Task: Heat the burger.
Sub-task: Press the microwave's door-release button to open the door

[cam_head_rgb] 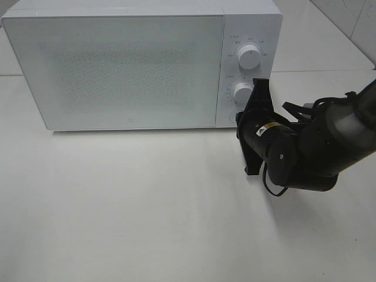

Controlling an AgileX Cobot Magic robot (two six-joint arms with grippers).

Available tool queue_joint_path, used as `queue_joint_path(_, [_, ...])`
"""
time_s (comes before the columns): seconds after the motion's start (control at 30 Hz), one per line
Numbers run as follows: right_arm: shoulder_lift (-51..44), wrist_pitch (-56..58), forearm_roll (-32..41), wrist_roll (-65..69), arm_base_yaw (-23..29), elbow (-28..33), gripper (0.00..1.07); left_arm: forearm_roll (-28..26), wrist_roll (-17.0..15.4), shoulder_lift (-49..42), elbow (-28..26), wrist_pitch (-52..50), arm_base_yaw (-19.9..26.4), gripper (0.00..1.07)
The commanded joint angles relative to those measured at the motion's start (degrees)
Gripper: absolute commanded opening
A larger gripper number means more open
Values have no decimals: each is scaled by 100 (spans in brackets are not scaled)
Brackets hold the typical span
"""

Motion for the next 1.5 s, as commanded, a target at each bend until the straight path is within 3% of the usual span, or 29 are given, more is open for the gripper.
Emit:
queue_joint_path(0.03, [138,34,-69,-6,-34,-178,0,-17,-6,-40,-11,-69,29,98])
queue_joint_path(0.4, [498,6,-46,-63,-166,-567,0,-11,-6,-40,-11,-69,29,98])
queue_joint_path(1.1, [516,-493,338,-344,-235,-762,0,-11,-6,-40,-11,-69,29,98])
queue_joint_path(1.5, [521,-1157,241,-550,-304,-1369,1,-11,-6,-40,-11,-69,29,98])
